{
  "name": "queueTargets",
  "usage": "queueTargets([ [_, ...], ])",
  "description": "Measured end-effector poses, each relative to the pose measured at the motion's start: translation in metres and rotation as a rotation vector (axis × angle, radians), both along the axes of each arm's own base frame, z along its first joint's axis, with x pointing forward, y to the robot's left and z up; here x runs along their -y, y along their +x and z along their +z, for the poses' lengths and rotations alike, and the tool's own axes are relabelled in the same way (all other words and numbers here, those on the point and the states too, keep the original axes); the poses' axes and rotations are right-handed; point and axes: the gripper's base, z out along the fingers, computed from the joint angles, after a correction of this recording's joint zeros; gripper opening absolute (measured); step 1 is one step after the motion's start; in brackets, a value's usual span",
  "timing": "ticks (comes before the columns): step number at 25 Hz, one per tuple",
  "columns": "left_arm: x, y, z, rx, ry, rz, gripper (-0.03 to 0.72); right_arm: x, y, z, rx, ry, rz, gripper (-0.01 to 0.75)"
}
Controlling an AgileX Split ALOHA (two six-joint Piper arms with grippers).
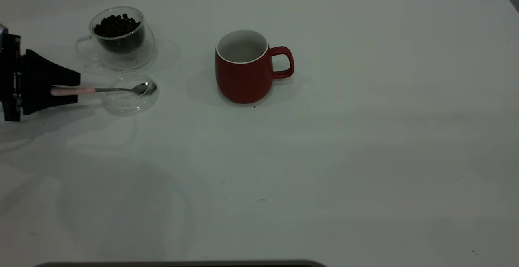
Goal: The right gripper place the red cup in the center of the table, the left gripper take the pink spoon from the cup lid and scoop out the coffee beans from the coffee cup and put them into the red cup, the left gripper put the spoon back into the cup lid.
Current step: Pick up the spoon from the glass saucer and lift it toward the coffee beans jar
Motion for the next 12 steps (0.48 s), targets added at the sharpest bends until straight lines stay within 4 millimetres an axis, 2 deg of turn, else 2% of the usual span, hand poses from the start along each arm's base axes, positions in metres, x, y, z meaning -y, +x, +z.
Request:
queueTargets([
  [7, -0.0002, -0.0001, -0.0005, 0.002, 0.007, -0.003, 0.140, 0.0000, 0.0000, 0.0000, 0.000, 0.000, 0.000, 0.591],
  [12, -0.0003, -0.0014, -0.0015, 0.006, 0.022, -0.022, 0.119, 0.0000, 0.0000, 0.0000, 0.000, 0.000, 0.000, 0.591],
])
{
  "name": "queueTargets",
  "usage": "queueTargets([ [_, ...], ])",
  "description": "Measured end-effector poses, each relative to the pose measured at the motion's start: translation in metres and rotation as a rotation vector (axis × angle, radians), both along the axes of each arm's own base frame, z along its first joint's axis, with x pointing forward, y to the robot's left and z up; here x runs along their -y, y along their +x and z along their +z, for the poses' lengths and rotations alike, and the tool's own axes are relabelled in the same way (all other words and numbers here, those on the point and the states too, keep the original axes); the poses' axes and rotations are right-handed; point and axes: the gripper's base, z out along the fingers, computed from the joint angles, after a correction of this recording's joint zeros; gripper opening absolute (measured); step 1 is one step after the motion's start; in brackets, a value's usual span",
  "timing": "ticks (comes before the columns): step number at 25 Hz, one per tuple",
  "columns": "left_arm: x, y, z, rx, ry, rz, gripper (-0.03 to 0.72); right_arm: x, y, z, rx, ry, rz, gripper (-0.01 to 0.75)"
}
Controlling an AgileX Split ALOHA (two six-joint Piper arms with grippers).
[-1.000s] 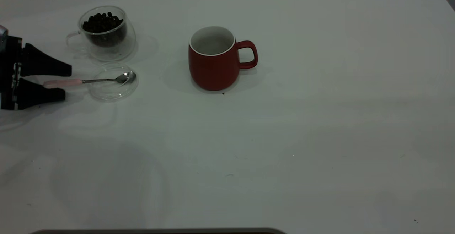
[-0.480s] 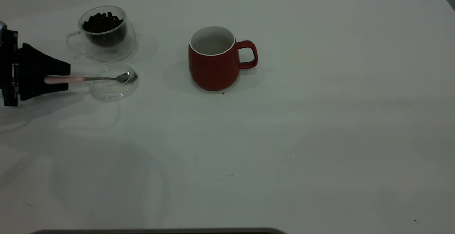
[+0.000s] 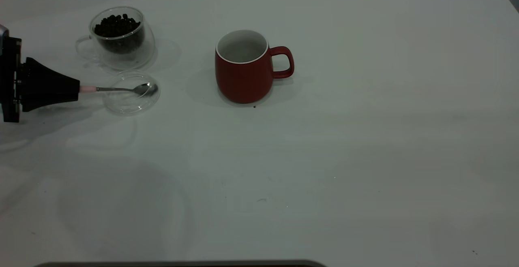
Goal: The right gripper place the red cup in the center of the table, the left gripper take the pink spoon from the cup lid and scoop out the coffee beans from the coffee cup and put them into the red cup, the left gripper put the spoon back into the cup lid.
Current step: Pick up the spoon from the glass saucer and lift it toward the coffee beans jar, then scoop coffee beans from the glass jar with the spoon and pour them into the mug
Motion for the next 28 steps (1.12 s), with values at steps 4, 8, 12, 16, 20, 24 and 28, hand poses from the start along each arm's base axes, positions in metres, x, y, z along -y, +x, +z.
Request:
queueTargets([
  [4, -0.006, -0.002, 0.004, 0.007, 0.011, -0.017, 0.119, 0.000, 0.000, 0.000, 0.000, 0.000, 0.000, 0.591],
  [8, -0.024, -0.006, 0.030, 0.043, 0.010, -0.035, 0.119, 0.000, 0.000, 0.000, 0.000, 0.000, 0.000, 0.591],
  [12, -0.039, -0.009, 0.058, 0.055, 0.033, -0.050, 0.119, 0.000, 0.000, 0.000, 0.000, 0.000, 0.000, 0.591],
  [16, -0.044, -0.005, 0.094, 0.127, 0.083, -0.053, 0.119, 0.000, 0.000, 0.000, 0.000, 0.000, 0.000, 0.591],
  [20, -0.048, 0.002, 0.131, 0.254, 0.188, -0.034, 0.119, 0.000, 0.000, 0.000, 0.000, 0.000, 0.000, 0.591],
  [24, -0.044, 0.013, 0.143, 0.332, 0.307, -0.015, 0.119, 0.000, 0.000, 0.000, 0.000, 0.000, 0.000, 0.591],
  [28, -0.029, 0.024, 0.138, 0.369, 0.401, -0.036, 0.119, 0.000, 0.000, 0.000, 0.000, 0.000, 0.000, 0.591],
])
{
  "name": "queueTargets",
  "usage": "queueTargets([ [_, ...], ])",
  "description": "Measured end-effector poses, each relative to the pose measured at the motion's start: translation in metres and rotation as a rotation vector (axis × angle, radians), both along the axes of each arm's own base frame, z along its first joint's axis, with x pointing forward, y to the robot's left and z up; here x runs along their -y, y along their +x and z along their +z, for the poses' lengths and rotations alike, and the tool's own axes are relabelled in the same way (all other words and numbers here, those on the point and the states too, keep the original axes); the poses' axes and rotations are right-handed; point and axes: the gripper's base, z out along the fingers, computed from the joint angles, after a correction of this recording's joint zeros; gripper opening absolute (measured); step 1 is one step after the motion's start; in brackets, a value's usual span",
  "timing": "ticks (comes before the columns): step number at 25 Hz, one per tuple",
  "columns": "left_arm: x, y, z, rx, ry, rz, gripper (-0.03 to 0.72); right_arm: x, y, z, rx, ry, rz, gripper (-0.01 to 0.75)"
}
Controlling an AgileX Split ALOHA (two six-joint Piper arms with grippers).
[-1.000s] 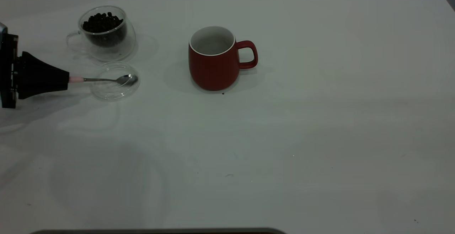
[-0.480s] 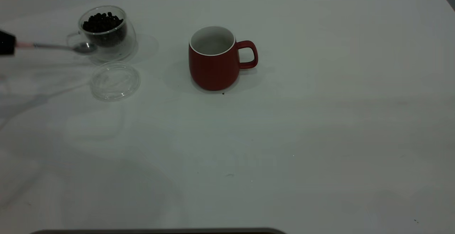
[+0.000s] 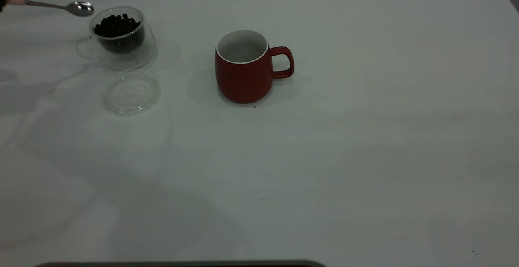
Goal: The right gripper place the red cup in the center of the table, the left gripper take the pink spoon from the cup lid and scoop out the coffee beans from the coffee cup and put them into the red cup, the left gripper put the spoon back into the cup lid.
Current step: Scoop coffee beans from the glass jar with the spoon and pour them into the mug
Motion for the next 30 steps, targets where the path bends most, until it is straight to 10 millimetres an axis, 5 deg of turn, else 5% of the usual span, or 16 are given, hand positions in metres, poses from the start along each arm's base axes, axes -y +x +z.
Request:
queueTargets([
  [15, 0.039, 0.028, -0.028, 0.050, 0.149, -0.042, 0.119, 0.000, 0.000, 0.000, 0.000, 0.000, 0.000, 0.591],
  [30, 0.044, 0.025, -0.044, -0.121, -0.028, 0.059, 0.119, 0.000, 0.000, 0.000, 0.000, 0.000, 0.000, 0.591],
])
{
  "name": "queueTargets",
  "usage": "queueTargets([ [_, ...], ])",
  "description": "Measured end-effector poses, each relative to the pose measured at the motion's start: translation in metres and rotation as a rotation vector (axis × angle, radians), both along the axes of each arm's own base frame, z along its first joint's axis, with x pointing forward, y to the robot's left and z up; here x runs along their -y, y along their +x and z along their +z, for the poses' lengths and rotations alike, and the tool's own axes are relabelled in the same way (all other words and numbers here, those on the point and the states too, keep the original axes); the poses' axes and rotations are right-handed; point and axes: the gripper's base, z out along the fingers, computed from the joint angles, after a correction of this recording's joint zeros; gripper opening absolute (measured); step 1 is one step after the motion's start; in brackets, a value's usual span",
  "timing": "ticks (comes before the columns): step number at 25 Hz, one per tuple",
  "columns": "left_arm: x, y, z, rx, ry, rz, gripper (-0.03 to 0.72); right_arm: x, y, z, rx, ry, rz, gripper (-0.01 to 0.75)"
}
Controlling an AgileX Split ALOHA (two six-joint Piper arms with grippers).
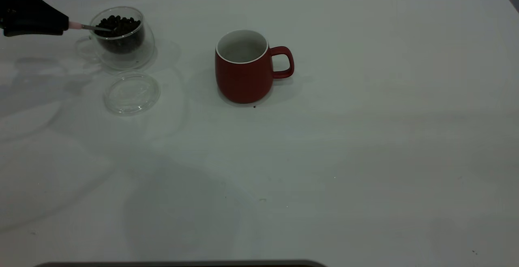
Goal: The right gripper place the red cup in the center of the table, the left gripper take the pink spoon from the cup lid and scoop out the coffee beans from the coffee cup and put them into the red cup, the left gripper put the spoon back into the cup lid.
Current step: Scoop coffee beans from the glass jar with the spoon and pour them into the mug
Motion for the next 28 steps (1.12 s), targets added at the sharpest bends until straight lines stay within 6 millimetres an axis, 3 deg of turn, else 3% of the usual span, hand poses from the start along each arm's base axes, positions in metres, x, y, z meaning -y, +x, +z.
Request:
queueTargets([
  [9, -0.025, -0.010, -0.004, -0.072, -0.112, 0.081, 0.119, 0.000, 0.000, 0.000, 0.000, 0.000, 0.000, 0.591],
  [17, -0.023, -0.013, -0.022, -0.113, -0.255, 0.121, 0.119, 0.000, 0.000, 0.000, 0.000, 0.000, 0.000, 0.591],
  [28, -0.043, -0.022, -0.032, -0.119, -0.431, 0.179, 0.119, 0.000, 0.000, 0.000, 0.000, 0.000, 0.000, 0.591],
])
